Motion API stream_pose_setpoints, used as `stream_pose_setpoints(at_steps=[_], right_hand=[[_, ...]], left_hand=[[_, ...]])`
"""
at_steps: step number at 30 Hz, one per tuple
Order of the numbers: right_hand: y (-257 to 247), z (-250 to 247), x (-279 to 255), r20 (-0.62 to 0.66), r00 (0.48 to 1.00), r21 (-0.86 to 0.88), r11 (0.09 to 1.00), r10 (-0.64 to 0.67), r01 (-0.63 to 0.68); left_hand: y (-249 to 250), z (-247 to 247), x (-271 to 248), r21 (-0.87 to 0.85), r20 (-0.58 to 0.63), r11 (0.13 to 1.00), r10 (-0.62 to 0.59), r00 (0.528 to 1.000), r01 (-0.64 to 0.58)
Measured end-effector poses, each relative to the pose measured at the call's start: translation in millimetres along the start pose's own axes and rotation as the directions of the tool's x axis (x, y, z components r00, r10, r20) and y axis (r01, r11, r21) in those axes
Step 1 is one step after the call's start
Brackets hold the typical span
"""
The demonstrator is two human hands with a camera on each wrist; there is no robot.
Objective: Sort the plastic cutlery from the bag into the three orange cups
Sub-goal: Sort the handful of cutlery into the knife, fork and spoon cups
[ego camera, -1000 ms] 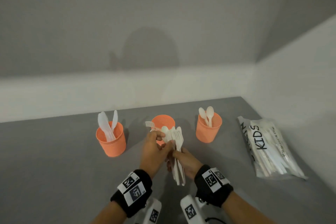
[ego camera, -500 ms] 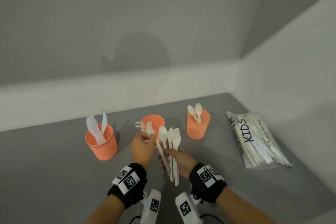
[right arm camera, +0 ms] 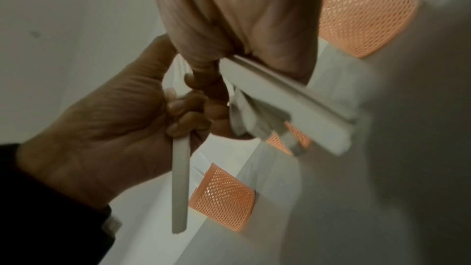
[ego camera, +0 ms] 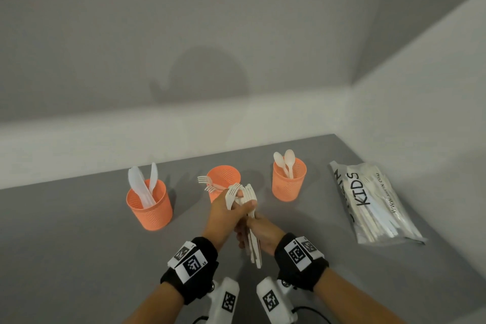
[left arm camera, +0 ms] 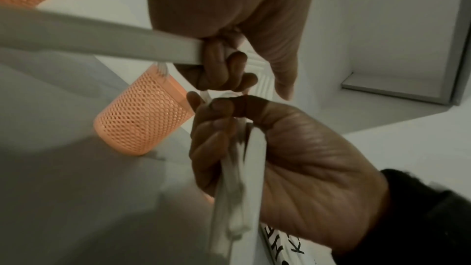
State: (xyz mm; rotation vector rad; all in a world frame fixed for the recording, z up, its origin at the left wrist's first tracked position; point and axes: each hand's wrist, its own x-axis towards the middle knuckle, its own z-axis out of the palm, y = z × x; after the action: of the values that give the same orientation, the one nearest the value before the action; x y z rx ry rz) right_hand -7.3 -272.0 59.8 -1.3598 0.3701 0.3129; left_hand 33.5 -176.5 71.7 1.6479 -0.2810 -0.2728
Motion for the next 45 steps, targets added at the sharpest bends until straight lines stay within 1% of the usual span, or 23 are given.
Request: stream_pose_setpoints(at_steps=[4,7,9,12,14,16,18,20,24,27,29,31,33,35,37,38,39,41,43,45], right_hand=[[1,3,-1,-0.012,0.999,-0.079,0.996,-0.039,0.038],[1,0,-1,0.003,0.996,-0.07,0.994,-0.089,0.089],[0,-3,-1,0.012,0.995,-0.043,0.994,-0.097,0.097],[1,-7,0,0.031,0.995,0.002,0.996,-0.093,0.093],[1,-7,0,0.034,0.997,0.045,0.997,-0.066,0.064],[2,-6,-1,0.009,0.999,0.049,0.998,-0.037,0.036],[5,-4,1,-0.052,0.998,0.009,1.0,-0.02,0.021],[9,-4,5,-0.089,0.996,0.055,0.998,-0.01,0.015],[8,-12,6,-0.084,0.996,0.207,0.978,0.02,-0.002],[6,-18,6,-0.053,0.999,0.246,0.969,-0.002,0.015],[5,-20,7,-0.041,0.999,0.222,0.975,-0.021,0.03],[3,-22,3,-0.047,0.998,0.139,0.989,-0.038,0.044],[2,-27,-1,-0.1,0.993,-0.013,0.998,-0.057,0.056],[2,-39,-2,-0.165,0.982,-0.199,0.978,-0.093,0.059],[-3,-53,-1,-0.215,0.965,-0.345,0.936,-0.149,0.068],[-8,-59,-1,-0.235,0.952,-0.381,0.92,-0.196,0.095],[-15,-66,0,-0.263,0.93,-0.392,0.909,-0.257,0.141],[-36,-80,2,-0.37,0.855,-0.331,0.912,-0.363,0.244],[-60,-93,6,-0.453,0.776,-0.271,0.897,-0.439,0.349],[-81,-105,13,-0.463,0.708,-0.318,0.846,-0.533,0.428]], left_hand=[[-7,5,3,0.016,-0.022,0.999,-0.033,0.999,0.033],[-12,4,8,-0.014,-0.036,0.998,-0.057,0.998,0.056],[-14,1,10,-0.054,-0.059,0.996,-0.07,0.996,0.067],[-15,-3,10,-0.1,-0.097,0.994,-0.057,0.994,0.048],[-14,-4,10,-0.118,-0.132,0.992,-0.056,0.99,0.04],[-14,-6,11,-0.163,-0.182,0.984,-0.094,0.979,0.065],[-14,-10,15,-0.228,-0.233,0.969,-0.146,0.962,0.091],[-13,-15,19,-0.289,-0.25,0.951,-0.189,0.95,0.113],[-4,-25,21,-0.394,-0.241,0.91,-0.234,0.942,0.125],[-4,-29,21,-0.372,-0.216,0.919,-0.219,0.951,0.127],[-7,-31,21,-0.323,-0.179,0.933,-0.223,0.958,0.156],[-12,-32,19,-0.261,-0.132,0.946,-0.233,0.963,0.193],[-15,-33,16,-0.197,-0.089,0.954,-0.247,0.965,0.226],[-17,-32,12,-0.141,-0.059,0.96,-0.254,0.965,0.244],[-16,-32,11,-0.08,-0.051,0.97,-0.233,0.971,0.228],[-14,-33,13,-0.039,-0.059,0.979,-0.202,0.978,0.2],[-11,-34,17,0.011,-0.079,0.987,-0.156,0.985,0.157],[0,-36,28,0.059,-0.129,0.996,-0.057,0.99,0.065],[15,-37,43,-0.005,-0.173,1.0,0.012,0.985,-0.012],[32,-37,59,-0.135,-0.24,0.988,0.036,0.97,-0.07]])
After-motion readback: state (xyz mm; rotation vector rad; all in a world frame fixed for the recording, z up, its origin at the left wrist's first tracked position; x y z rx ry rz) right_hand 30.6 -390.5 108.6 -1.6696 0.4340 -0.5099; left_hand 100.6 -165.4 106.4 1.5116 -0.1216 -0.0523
